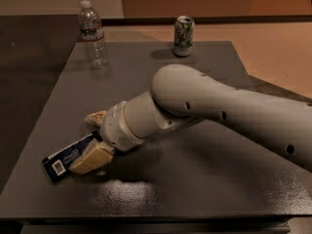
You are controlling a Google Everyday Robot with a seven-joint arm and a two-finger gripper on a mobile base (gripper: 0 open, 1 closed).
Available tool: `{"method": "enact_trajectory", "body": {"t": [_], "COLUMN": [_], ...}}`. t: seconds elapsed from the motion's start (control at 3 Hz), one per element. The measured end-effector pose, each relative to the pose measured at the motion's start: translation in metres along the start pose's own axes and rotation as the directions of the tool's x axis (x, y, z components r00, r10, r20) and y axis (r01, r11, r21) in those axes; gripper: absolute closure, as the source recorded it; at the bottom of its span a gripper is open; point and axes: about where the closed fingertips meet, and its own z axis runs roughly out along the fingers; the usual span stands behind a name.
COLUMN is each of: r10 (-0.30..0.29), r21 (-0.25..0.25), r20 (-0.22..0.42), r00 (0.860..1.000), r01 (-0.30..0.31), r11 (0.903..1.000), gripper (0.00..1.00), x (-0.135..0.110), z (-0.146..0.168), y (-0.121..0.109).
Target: Move rxbar blueberry near 7up can
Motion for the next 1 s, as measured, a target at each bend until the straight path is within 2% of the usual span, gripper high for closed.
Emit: {"method": "enact_trajectory", "body": {"t": [0.33, 1.0], "r10": [0.000, 0.000], "r21": [0.000, 0.000], "r20": [0.000, 0.000], "r00": [1.000, 1.000], "r01": [0.000, 0.000], "r11": [1.0000, 1.0000], "gripper": [1.00, 1.00], "x": [-0.0020, -0.0039], "z": [-0.0013, -0.0027], "y": [0.0000, 0.0001]}}
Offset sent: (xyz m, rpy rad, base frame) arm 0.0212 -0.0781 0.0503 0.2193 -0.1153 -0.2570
